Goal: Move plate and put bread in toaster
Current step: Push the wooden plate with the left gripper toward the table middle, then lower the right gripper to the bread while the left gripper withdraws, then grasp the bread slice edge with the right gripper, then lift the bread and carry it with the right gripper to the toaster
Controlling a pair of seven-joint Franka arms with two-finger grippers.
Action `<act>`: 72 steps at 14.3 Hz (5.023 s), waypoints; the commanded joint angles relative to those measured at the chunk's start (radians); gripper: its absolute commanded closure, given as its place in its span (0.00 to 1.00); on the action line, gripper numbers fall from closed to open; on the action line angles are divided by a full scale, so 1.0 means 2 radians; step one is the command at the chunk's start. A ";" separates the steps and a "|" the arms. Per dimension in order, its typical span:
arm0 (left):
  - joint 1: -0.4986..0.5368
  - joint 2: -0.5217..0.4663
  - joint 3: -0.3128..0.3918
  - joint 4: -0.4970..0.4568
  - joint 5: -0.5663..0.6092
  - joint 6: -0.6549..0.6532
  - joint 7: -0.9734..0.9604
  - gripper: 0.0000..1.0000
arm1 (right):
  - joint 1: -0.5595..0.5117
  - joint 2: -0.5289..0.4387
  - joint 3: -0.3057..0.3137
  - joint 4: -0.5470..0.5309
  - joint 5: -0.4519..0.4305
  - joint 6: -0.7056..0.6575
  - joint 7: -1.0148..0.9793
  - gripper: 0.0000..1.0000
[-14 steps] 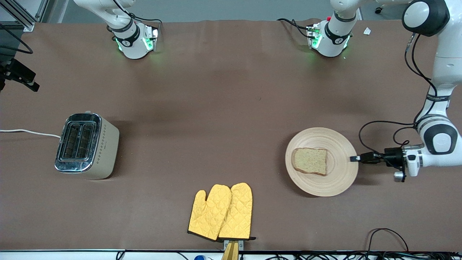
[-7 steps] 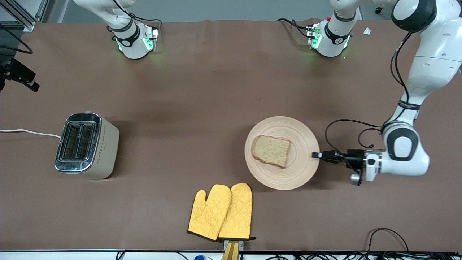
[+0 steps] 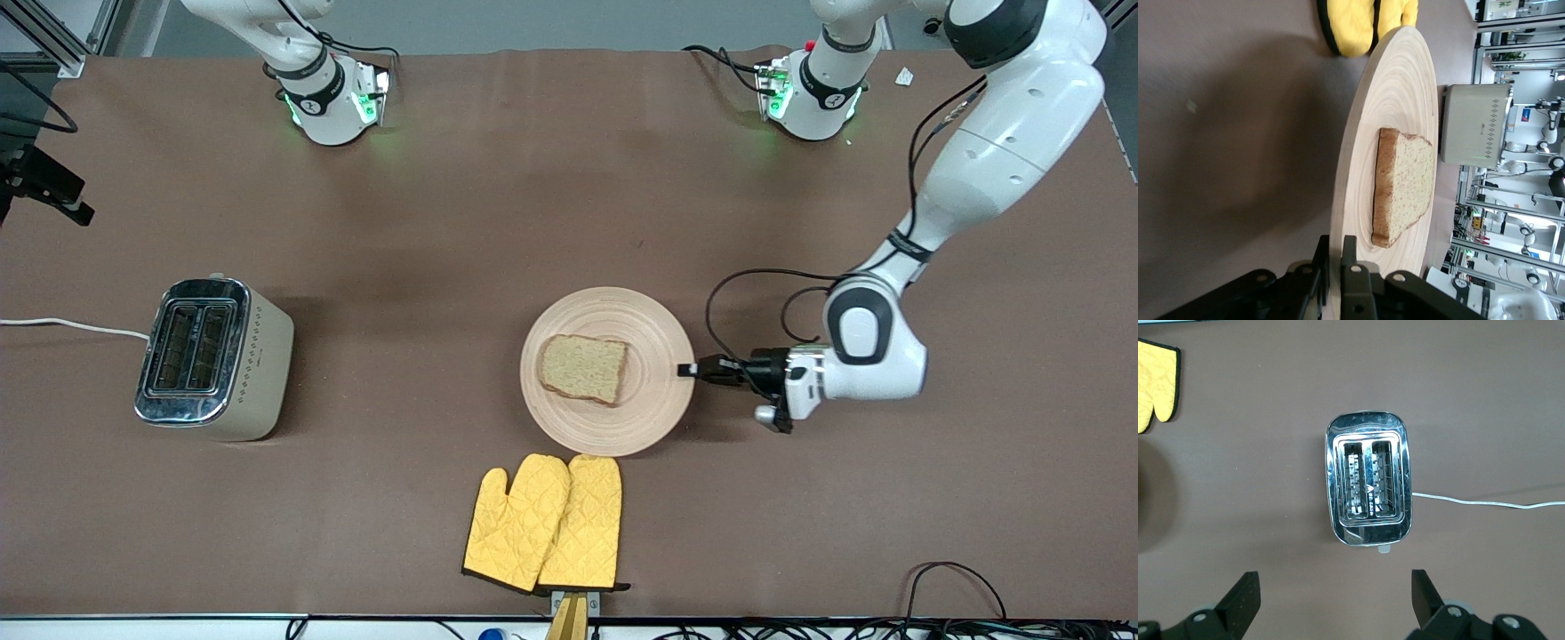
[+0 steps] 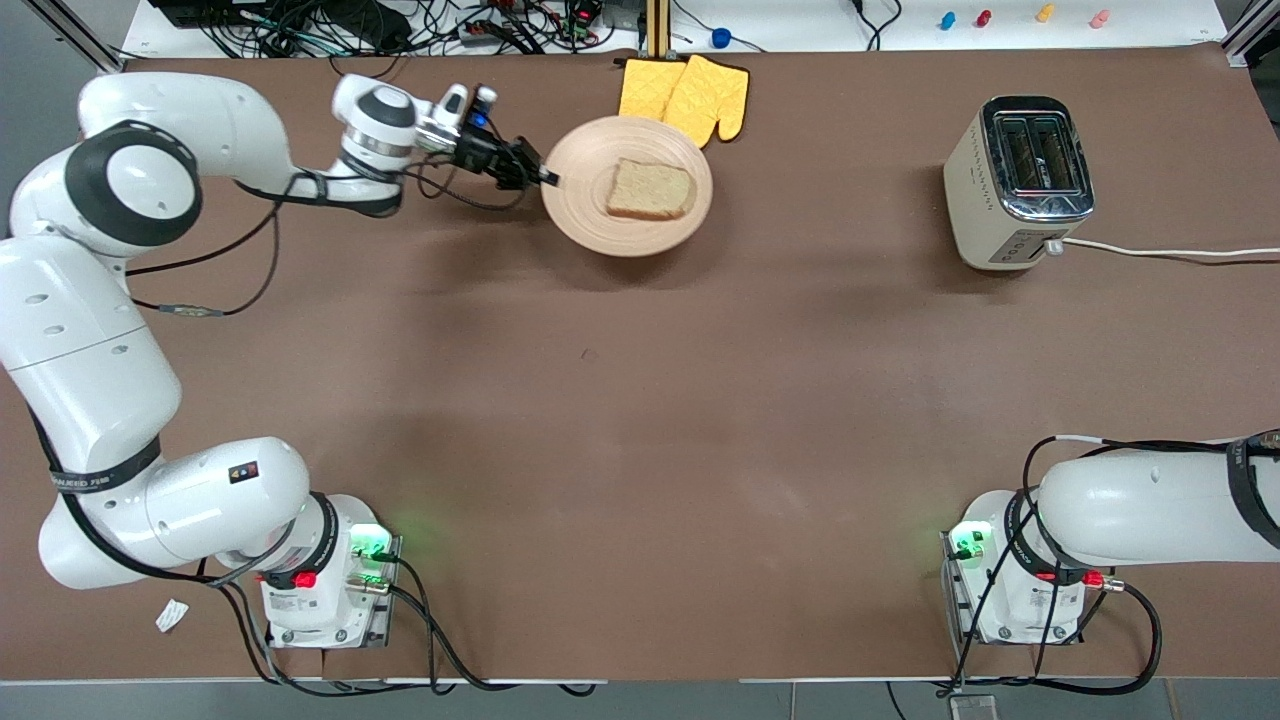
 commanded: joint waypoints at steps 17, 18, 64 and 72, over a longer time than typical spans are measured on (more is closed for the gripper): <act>0.029 -0.048 0.046 0.021 -0.041 0.032 0.007 0.00 | 0.013 0.022 0.012 -0.009 0.020 0.028 -0.001 0.00; 0.039 -0.048 0.046 0.036 -0.007 0.015 -0.023 0.00 | 0.020 0.024 0.012 -0.013 0.020 0.028 -0.001 0.00; -0.133 -0.454 0.250 0.104 0.435 -0.437 -0.337 0.00 | 0.296 0.333 -0.014 0.029 0.023 0.210 0.402 1.00; -0.132 -0.453 0.244 0.108 0.433 -0.438 -0.349 0.00 | 0.278 0.283 -0.119 0.125 -0.118 -0.066 0.137 1.00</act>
